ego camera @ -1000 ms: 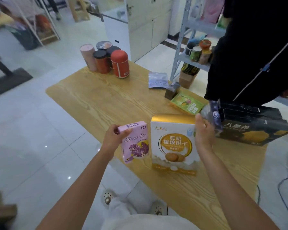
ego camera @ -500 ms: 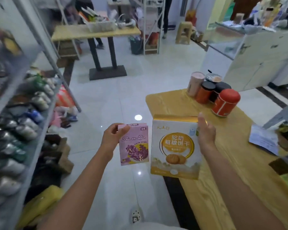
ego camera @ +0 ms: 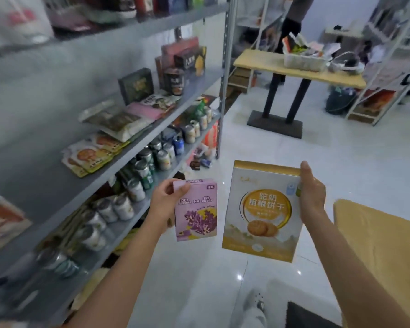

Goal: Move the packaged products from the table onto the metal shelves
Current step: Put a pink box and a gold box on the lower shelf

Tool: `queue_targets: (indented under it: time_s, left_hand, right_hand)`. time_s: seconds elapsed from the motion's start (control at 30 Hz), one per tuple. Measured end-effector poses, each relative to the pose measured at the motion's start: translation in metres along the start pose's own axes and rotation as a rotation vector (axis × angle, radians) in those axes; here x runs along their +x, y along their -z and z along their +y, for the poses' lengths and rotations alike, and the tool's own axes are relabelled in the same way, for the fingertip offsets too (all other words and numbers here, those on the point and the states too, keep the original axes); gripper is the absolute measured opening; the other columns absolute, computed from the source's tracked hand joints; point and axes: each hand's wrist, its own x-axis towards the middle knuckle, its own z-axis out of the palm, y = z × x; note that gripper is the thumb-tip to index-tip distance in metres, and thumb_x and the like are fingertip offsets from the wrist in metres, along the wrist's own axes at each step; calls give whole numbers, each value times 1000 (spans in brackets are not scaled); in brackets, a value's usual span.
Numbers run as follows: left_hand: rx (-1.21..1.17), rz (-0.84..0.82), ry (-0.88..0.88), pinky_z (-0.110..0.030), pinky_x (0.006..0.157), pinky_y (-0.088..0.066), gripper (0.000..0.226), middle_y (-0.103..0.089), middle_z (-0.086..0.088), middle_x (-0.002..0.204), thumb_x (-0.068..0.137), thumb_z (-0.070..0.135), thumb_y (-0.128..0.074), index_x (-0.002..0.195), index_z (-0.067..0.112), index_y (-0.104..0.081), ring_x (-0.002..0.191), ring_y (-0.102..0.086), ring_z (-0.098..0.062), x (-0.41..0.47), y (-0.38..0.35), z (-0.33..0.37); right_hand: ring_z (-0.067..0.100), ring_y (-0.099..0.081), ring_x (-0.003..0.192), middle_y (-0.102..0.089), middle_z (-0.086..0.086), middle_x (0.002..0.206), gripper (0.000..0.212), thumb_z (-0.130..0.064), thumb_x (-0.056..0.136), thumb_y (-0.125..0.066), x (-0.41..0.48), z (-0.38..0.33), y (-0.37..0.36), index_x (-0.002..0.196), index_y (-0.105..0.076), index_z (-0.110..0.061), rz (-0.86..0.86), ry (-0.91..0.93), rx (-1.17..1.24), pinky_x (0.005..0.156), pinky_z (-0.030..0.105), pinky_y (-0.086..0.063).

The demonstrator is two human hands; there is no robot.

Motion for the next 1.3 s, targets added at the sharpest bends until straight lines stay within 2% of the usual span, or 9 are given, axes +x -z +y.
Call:
queue_targets:
  time_s: [0.17,0.37,0.6,0.7,0.8,0.87,0.97,1.1,1.3]
  left_hand:
    - [3,183,-3,-29,66,-52,27,-69,-4,92,80,24,-76,100,11,-64,80,-65,-19,30,32,-2]
    - [-53,349,-4,-51,82,-55,25,-70,-10,96,78,28,-77,96,15,-65,92,-67,-33,96,38,9]
    - [-89,580,-12,-36,71,-55,18,-70,-6,97,82,25,-74,95,21,-62,84,-67,-24,156,53,47]
    - [-89,746,-43,-30,68,-52,14,-67,2,93,81,24,-75,88,25,-63,84,-64,-19,160,74,52]
    - [-104,896,-31,-26,69,-49,17,-65,4,98,79,30,-75,90,28,-62,88,-62,-15,146,94,51]
    - [-94,1015,-18,-21,62,-45,18,-63,8,92,81,28,-74,93,25,-61,82,-60,-10,132,107,50]
    - [-116,1147,-46,-23,62,-48,16,-64,7,89,80,23,-75,89,23,-61,81,-61,-14,110,129,48]
    - [36,1194,-165,-8,57,-46,33,-64,8,89,75,23,-80,99,13,-60,80,-60,-8,78,156,54]
    - [467,1122,-151,-11,67,-41,34,-60,-2,99,77,22,-80,101,16,-56,87,-56,-16,57,200,57]
  right_hand:
    - [35,-62,82,-65,16,84,59,-71,80,-46,28,-26,-71,68,-54,-13,-164,9,-32,83,47,-51]
    - [31,-66,83,-69,16,89,56,-66,86,-47,88,-53,-148,75,-59,-12,-322,8,-32,80,43,-53]
    - [30,-65,84,-68,21,91,56,-66,83,-48,149,-98,-249,70,-57,-12,-518,87,-44,82,48,-52]
    - [28,-65,90,-69,10,93,45,-60,88,-50,148,-118,-294,74,-61,-19,-635,134,-68,90,49,-51]
    - [33,-60,97,-65,16,101,49,-53,92,-51,133,-130,-333,87,-63,-6,-741,174,-45,97,50,-45]
    - [39,-60,97,-64,28,105,63,-55,92,-50,118,-136,-358,96,-62,7,-823,192,-55,92,48,-46]
    - [26,-57,94,-63,11,106,50,-56,91,-49,87,-146,-390,103,-62,-8,-922,175,-57,80,34,-42]
    - [24,-59,98,-62,5,98,43,-53,92,-50,43,-156,-421,106,-59,-13,-1035,159,12,88,38,-45]
    - [1,-53,79,-55,-14,87,30,-51,94,-48,-4,-164,-449,100,-52,-22,-1121,148,122,68,21,-40]
